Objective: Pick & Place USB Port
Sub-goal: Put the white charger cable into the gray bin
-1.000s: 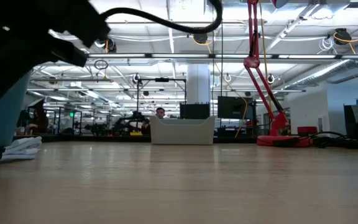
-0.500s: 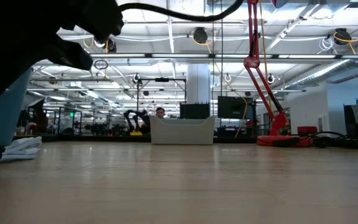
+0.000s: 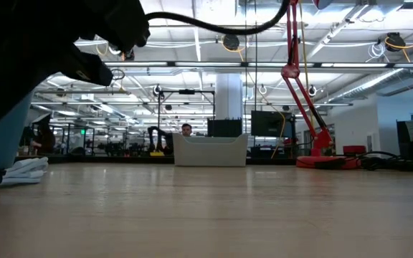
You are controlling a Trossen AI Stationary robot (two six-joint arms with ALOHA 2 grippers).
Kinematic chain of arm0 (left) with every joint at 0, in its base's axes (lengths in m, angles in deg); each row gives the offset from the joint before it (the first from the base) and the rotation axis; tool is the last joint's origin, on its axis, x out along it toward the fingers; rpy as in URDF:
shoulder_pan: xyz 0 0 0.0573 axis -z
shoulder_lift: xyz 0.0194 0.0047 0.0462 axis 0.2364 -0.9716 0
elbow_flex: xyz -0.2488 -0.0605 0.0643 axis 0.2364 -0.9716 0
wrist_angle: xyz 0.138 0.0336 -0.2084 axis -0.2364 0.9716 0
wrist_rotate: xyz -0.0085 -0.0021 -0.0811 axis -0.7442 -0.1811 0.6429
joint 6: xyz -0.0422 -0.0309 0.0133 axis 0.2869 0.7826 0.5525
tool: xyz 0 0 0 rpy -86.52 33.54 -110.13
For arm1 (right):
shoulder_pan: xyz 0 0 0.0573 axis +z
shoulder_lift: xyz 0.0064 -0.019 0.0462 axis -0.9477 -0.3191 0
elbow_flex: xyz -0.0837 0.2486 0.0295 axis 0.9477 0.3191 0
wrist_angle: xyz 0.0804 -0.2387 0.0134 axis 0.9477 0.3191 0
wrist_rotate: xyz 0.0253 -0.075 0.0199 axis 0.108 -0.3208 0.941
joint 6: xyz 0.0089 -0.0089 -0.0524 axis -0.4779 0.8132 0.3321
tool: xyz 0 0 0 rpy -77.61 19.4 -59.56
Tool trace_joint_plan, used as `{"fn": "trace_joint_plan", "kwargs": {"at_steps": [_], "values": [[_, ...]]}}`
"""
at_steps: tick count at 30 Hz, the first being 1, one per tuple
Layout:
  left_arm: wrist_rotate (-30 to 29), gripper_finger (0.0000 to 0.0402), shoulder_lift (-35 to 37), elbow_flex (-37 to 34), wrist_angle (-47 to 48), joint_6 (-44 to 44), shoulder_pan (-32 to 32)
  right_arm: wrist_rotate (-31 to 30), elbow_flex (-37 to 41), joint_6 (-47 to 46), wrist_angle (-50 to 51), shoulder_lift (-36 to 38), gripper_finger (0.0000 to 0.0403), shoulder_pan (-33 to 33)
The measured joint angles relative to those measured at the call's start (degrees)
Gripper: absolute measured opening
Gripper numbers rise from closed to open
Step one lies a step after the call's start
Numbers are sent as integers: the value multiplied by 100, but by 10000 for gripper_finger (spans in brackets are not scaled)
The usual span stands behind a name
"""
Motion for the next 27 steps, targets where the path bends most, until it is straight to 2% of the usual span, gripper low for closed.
{"fn": "trace_joint_plan", "kwargs": {"at_steps": [12,19,27], "values": [[306,0,-520,-4,170,-252,92,7,0,20,-28,0,162,1],[148,0,-527,-4,88,-349,65,39,0,22,-26,0,162,1],[289,0,-519,-282,-478,-318,-26,155,0,44,-26,0,162,7]]}}
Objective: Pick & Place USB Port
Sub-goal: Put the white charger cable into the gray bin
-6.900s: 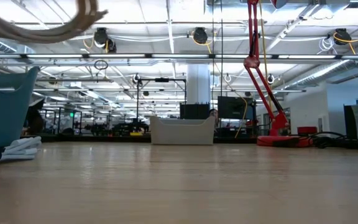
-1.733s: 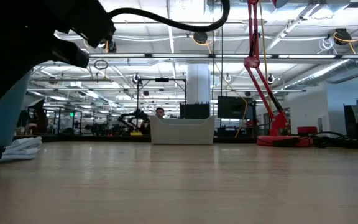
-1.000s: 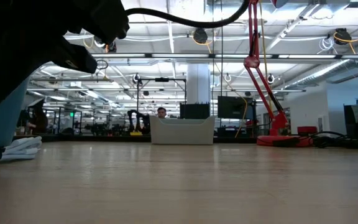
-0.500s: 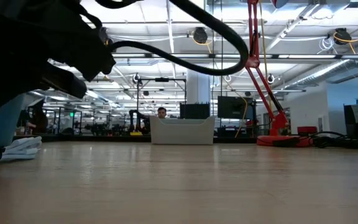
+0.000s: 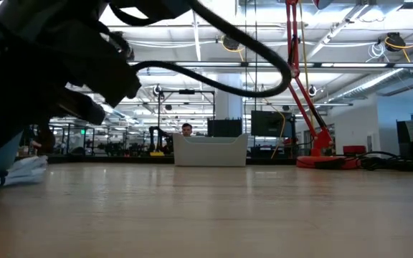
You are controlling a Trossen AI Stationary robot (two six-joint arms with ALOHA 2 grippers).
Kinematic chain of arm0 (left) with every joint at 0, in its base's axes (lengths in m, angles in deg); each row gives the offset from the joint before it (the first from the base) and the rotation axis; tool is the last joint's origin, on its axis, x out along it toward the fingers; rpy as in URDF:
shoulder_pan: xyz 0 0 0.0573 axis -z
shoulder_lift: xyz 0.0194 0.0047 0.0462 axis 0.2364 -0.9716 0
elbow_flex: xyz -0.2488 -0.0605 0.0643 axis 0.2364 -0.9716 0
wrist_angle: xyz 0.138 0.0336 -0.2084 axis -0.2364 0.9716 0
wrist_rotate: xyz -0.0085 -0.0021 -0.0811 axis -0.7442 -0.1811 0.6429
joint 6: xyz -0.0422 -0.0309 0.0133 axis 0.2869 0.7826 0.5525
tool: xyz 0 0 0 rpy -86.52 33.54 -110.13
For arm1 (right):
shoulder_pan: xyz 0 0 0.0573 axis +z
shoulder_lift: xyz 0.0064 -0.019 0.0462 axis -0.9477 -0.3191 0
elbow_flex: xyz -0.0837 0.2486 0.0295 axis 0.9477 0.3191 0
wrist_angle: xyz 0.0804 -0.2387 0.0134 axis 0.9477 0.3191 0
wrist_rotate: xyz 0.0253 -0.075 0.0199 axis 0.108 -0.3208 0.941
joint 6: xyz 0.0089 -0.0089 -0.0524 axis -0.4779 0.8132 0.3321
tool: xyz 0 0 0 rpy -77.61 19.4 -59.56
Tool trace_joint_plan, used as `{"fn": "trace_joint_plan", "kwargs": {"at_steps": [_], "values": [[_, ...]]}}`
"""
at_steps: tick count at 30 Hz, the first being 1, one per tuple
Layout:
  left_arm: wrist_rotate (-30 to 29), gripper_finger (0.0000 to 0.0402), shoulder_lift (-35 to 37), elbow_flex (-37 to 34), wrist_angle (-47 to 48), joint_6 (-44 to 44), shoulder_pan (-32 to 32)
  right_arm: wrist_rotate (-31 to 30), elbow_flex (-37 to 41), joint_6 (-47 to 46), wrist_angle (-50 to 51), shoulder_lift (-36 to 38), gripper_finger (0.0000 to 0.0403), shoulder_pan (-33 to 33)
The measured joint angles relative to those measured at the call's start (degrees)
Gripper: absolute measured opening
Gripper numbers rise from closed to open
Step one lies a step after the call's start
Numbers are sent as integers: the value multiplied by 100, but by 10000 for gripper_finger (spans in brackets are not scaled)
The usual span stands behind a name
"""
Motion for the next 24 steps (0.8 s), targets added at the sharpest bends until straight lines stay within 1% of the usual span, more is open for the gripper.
{"fn": "trace_joint_plan", "kwargs": {"at_steps": [10,24], "values": [[27,0,7,-55,-756,114,-85,-3,0,0,2,0,162,73],[-8,0,7,-54,-1416,16,-608,-17,0,-42,0,0,162,70]]}}
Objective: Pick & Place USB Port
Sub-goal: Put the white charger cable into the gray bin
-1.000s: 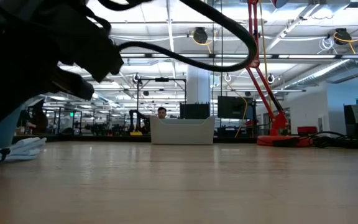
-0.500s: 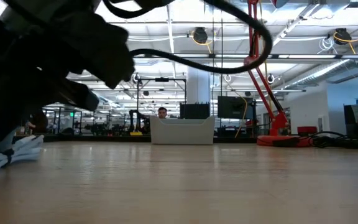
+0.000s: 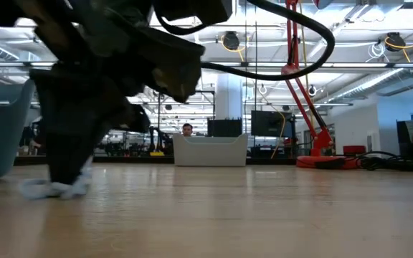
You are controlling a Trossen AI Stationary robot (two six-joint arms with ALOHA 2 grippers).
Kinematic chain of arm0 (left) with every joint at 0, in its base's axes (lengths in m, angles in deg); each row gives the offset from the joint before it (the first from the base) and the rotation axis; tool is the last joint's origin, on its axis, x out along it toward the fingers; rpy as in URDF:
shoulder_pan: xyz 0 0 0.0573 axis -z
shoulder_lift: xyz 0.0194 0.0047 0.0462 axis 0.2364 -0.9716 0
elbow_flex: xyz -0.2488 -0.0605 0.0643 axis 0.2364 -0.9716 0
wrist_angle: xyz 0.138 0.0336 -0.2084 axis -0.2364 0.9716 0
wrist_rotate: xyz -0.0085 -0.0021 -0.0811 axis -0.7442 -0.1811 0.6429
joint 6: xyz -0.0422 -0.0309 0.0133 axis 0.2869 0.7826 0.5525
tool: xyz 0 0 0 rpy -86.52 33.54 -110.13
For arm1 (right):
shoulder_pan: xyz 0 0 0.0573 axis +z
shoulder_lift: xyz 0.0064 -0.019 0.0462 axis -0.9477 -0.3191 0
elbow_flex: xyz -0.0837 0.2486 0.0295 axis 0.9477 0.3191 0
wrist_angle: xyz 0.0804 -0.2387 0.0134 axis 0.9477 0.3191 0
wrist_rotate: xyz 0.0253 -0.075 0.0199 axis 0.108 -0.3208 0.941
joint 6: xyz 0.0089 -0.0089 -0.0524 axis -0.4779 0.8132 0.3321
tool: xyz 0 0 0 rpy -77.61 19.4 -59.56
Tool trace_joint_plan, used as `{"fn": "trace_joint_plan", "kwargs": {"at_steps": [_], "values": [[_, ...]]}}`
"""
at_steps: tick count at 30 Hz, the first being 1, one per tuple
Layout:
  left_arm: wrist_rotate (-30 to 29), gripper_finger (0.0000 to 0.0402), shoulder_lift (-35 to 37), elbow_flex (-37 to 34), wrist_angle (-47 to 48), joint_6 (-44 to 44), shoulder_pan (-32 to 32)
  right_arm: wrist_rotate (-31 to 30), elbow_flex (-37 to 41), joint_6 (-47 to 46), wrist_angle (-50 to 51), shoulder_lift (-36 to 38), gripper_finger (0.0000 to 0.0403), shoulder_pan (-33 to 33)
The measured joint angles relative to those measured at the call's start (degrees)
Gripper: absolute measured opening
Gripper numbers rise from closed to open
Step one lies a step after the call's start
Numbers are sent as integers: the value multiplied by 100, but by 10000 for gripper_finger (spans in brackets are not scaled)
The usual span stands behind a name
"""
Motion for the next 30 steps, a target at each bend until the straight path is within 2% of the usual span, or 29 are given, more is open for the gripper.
{"fn": "trace_joint_plan", "kwargs": {"at_steps": [8,14,26,30], "values": [[-81,0,-5,18,-338,-137,-339,0,0,-24,0,0,162,0],[-390,0,-26,223,-419,-342,-645,14,0,-96,2,0,162,0],[-496,0,-26,634,-815,-754,-1285,162,2,-155,-1,157,162,27],[-508,0,-18,733,-610,-763,-1348,166,2,-153,7,261,162,38]]}}
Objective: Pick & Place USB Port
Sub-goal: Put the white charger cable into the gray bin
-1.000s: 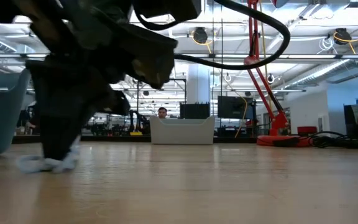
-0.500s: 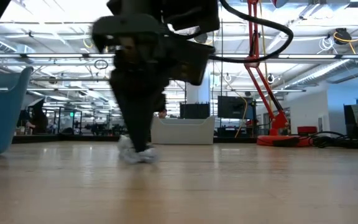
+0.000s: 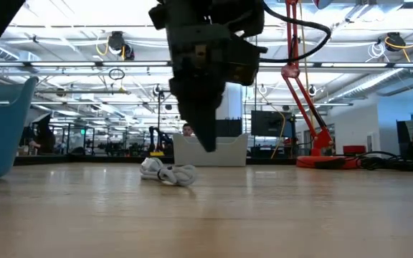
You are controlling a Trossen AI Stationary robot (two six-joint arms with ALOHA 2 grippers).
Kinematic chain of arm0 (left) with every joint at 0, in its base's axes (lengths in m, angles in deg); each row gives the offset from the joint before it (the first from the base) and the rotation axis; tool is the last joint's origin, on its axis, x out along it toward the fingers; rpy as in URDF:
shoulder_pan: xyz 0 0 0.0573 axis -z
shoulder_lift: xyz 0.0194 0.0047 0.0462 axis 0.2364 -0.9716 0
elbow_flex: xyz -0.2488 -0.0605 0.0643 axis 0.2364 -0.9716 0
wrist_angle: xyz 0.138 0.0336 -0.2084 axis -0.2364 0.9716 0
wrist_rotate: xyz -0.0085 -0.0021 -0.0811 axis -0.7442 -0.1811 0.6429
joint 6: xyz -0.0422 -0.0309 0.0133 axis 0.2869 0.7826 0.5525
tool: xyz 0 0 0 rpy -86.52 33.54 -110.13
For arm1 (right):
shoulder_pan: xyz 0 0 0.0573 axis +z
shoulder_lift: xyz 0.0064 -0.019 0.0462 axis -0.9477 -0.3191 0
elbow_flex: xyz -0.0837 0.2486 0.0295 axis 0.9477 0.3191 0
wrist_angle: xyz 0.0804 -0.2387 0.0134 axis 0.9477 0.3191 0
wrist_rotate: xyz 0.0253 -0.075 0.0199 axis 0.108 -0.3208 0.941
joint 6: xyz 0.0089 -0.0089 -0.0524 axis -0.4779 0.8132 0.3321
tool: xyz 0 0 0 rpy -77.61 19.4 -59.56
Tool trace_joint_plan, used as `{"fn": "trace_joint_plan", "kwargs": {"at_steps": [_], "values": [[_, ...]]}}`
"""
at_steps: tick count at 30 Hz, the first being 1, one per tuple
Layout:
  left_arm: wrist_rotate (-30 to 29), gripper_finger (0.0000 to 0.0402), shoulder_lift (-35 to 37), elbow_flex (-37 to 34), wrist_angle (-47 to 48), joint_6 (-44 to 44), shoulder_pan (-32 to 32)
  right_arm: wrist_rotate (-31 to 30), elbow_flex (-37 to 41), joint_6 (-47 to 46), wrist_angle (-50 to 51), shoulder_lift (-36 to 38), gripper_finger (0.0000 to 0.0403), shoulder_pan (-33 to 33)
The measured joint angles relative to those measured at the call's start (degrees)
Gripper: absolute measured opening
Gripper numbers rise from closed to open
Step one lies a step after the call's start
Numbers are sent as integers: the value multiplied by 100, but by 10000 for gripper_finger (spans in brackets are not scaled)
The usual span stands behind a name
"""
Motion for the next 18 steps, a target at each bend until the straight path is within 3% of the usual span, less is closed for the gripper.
{"fn": "trace_joint_plan", "kwargs": {"at_steps": [7,12,18], "values": [[-592,0,809,273,608,252,56,-4,0,17,-5,209,162,144],[-784,0,1696,258,681,951,168,-7,0,-3,-4,259,162,332],[-1227,0,2588,264,588,2046,795,-7,4,-325,7,118,162,513]]}}
